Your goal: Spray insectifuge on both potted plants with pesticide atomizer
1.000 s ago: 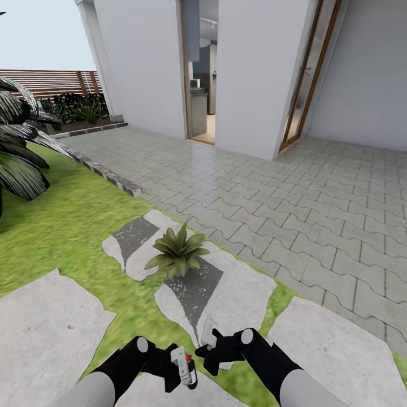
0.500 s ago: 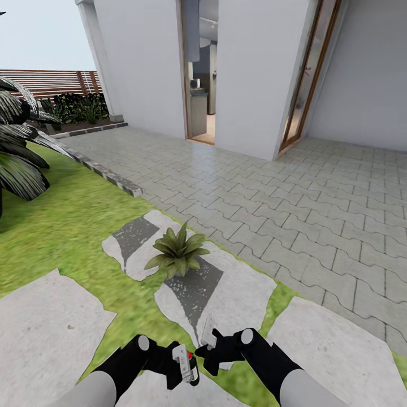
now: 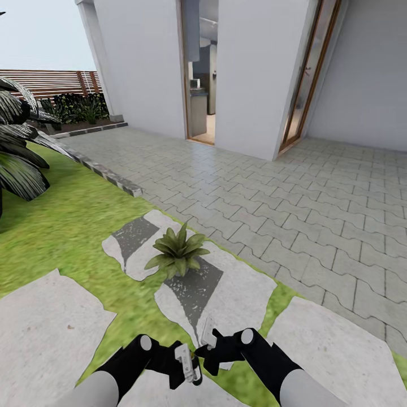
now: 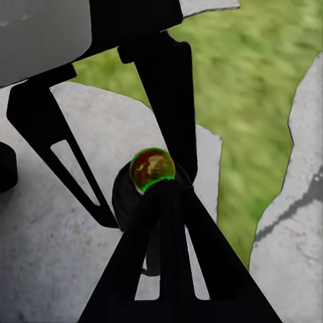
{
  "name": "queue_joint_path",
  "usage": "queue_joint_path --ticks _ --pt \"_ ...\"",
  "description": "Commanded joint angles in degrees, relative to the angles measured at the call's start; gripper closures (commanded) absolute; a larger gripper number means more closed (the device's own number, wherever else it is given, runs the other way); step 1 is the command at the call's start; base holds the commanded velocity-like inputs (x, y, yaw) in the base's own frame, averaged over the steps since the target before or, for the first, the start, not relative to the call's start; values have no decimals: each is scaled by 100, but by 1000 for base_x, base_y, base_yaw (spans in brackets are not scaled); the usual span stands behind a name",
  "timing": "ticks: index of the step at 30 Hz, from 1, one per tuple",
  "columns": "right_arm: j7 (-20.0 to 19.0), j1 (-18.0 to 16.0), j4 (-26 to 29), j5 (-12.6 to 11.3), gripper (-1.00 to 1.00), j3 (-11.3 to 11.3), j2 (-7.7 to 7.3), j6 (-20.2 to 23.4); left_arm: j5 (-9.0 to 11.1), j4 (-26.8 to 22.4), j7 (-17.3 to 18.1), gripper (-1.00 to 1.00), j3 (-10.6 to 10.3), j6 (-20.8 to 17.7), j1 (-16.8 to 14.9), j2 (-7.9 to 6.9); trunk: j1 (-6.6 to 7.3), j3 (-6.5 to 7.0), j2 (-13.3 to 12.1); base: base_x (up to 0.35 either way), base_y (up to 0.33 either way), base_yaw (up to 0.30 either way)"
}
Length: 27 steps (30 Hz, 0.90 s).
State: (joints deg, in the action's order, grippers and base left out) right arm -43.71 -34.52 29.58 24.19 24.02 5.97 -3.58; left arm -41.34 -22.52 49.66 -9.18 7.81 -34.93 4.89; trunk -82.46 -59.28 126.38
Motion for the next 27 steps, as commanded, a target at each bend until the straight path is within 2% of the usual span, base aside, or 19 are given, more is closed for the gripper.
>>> queue_joint_path --ticks 1,11,17,20,23,27 --pt "-6 -2 4 60 100 -3 1 -37 -58 -6 7 100 4 54 0 7 1 -5 2 0 0 0" --pt "-6 -2 3 60 100 -3 -5 -37 -67 10 3 100 -4 49 3 24 1 -5 2 0 0 0" --pt "-6 -2 4 60 100 -3 -7 -37 -84 23 0 100 -7 40 4 -47 1 -5 2 0 0 0" --pt "-6 -2 0 60 100 -3 -8 -37 -109 22 0 100 -5 33 4 -148 1 -5 2 0 0 0" --pt "-6 -2 -4 60 100 -3 -8 -37 -118 53 0 100 -5 28 10 -380 1 -5 2 0 0 0" --pt "-6 -2 -5 60 100 -3 -36 -42 -95 54 0 100 6 35 31 -595 1 -5 2 0 0 0"
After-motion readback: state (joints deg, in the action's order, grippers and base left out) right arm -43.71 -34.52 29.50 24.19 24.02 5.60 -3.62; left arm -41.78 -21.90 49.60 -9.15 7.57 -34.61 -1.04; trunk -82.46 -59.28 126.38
